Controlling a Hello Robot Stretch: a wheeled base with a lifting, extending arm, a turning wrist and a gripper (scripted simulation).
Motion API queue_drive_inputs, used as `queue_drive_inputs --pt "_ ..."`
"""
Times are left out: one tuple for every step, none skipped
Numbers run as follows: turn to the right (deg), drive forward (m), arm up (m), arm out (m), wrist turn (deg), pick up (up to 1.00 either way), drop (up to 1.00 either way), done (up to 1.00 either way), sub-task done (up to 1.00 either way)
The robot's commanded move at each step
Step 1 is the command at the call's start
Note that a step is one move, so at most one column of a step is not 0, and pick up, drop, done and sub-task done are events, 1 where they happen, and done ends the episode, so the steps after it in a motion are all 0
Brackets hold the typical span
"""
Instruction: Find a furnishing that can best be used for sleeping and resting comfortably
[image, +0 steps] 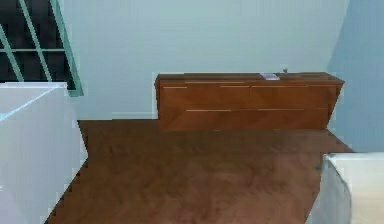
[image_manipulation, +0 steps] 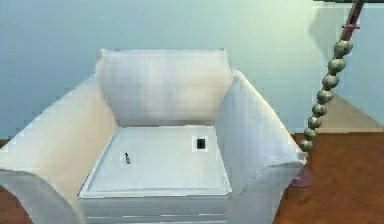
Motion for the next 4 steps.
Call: queue_drive_inputs --pt "-45.0 0.00 0.00 0.00 0.0 0.00 0.00 0.00 0.00" --pt "-24.0 0.00 0.00 0.00 0.0 0.00 0.00 0.00 0.00" --pt "0.0 0.75 0.00 0.00 0.0 0.00 0.00 0.00 0.00" --pt "-12.0 0.00 0.00 0.00 0.0 0.00 0.00 0.00 0.00"
